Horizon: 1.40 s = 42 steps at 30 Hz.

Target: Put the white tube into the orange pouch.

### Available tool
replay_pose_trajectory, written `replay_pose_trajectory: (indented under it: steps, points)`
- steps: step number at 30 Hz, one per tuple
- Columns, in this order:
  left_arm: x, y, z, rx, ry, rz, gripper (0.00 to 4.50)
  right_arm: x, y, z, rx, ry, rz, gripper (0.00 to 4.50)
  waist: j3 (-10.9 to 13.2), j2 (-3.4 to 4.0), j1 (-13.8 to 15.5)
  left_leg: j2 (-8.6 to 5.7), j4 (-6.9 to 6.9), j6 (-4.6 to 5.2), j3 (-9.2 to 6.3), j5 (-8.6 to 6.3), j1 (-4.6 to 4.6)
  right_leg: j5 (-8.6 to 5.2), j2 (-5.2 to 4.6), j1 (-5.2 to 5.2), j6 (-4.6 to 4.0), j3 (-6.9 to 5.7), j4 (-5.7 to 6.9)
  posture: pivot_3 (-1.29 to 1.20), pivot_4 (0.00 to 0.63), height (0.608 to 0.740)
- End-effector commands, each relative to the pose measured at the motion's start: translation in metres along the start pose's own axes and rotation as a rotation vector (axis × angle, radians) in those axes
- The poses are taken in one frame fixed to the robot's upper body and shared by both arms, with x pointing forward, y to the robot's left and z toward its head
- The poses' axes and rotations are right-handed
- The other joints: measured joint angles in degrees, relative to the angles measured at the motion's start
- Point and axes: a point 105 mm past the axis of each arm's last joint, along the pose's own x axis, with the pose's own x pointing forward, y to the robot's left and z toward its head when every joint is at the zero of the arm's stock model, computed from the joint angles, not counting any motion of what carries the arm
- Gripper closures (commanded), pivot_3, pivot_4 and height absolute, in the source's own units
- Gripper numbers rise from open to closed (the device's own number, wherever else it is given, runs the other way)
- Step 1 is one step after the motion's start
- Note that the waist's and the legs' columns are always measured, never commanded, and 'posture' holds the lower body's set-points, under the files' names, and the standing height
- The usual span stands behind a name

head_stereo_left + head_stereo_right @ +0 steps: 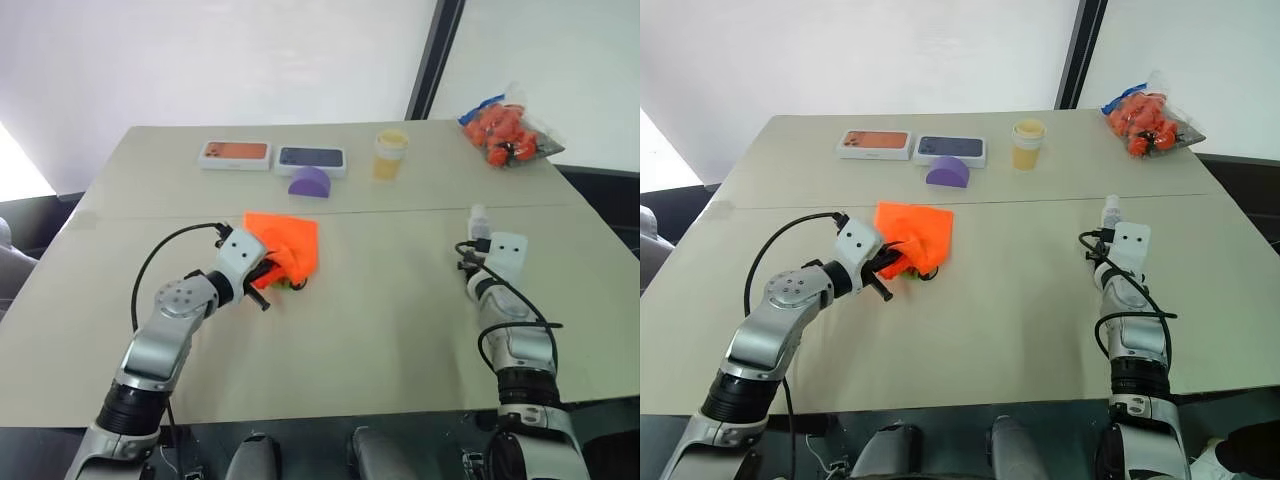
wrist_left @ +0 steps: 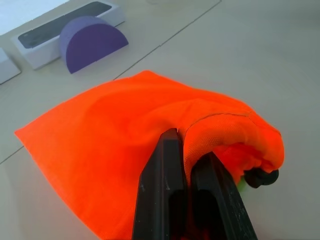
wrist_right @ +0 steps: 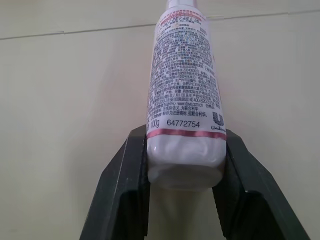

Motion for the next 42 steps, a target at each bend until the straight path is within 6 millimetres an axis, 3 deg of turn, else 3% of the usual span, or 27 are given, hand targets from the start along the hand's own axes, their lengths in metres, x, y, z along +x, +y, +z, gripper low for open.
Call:
replay_pose_trajectory:
  steps: [1,2,5,8,10,12,15,21,28,32,42]
  points:
    - [-0.002,0.008,0.010,-0.019,-0.042,0.020,4.50,-0.008,0.013,0.041,-0.056,-0.166,0.106,3.40,0.0,0.01,0.0,0.00,0.00,0.00,0.00,0.00,0.00,0.00,0.01,-0.01,0.01,0.00,0.00,0.00,0.150,0.723]
    - [-0.002,0.009,0.010,-0.040,-0.045,0.022,4.50,-0.012,0.020,0.044,-0.065,-0.184,0.165,3.40,0.0,0.01,0.0,0.00,0.00,0.00,0.00,0.00,0.00,0.00,0.01,-0.01,0.01,0.00,0.01,0.00,0.150,0.723]
    - [-0.001,0.013,0.009,-0.151,-0.053,0.008,4.50,-0.056,0.068,0.051,-0.126,-0.245,0.591,3.40,0.0,0.01,0.1,0.00,-0.01,0.00,-0.03,0.00,-0.01,-0.01,0.00,0.02,0.14,-0.03,0.00,0.00,0.150,0.723]
    - [-0.001,0.013,0.009,-0.198,-0.056,-0.032,4.50,-0.087,0.087,0.049,-0.120,-0.223,0.802,3.40,0.0,0.03,0.1,0.04,-0.02,0.00,-0.07,0.00,0.00,0.03,0.05,0.04,0.27,-0.06,0.00,0.00,0.150,0.723]
    - [-0.002,0.012,0.009,-0.250,-0.052,-0.090,4.50,-0.121,0.105,0.043,-0.102,-0.167,1.010,3.40,0.0,0.02,0.1,0.04,-0.02,0.00,-0.07,-0.01,-0.01,0.00,0.04,0.04,0.22,-0.06,-0.01,0.00,0.150,0.723]
    - [-0.002,0.010,0.010,-0.286,-0.048,-0.150,4.50,-0.145,0.119,0.037,-0.079,-0.110,1.143,3.40,0.0,-0.02,0.1,0.04,0.00,0.00,-0.08,0.00,0.01,-0.08,0.04,0.05,0.08,-0.07,-0.01,0.00,0.150,0.723]
    - [-0.002,0.011,0.013,-0.327,-0.045,-0.222,4.50,-0.164,0.139,0.029,-0.069,-0.048,1.243,3.40,0.1,-0.12,0.0,0.04,0.01,-0.01,-0.11,-0.01,0.05,-0.10,0.05,0.04,0.11,-0.06,-0.02,0.00,0.150,0.723]
    - [0.000,0.017,0.019,-0.323,-0.042,-0.264,4.50,-0.175,0.161,0.022,-0.074,-0.028,1.270,3.40,0.1,-0.23,0.2,0.03,0.04,-0.04,-0.12,0.01,0.01,-0.06,0.04,-0.06,0.03,-0.05,-0.07,0.00,0.150,0.723]
    - [0.003,0.018,0.027,-0.271,-0.038,-0.310,4.50,-0.162,0.177,0.015,-0.065,0.009,1.192,3.40,0.1,-0.24,0.2,0.03,-0.05,-0.04,-0.12,0.01,-0.11,0.05,0.06,-0.22,-0.14,-0.05,-0.07,0.00,0.150,0.723]
    - [0.004,0.016,0.030,-0.253,-0.041,-0.318,4.50,-0.171,0.188,0.016,-0.066,0.007,1.237,3.40,0.1,-0.25,0.2,0.03,-0.06,-0.03,-0.12,0.01,-0.11,0.05,0.06,-0.22,-0.14,-0.05,-0.07,0.00,0.150,0.723]
    - [0.002,0.011,0.033,-0.195,-0.037,-0.336,4.50,-0.150,0.185,0.019,-0.009,0.034,1.119,3.40,0.1,-0.26,0.1,0.03,-0.05,-0.03,-0.13,0.01,-0.09,0.05,0.07,-0.22,-0.14,-0.04,-0.02,0.00,0.150,0.723]
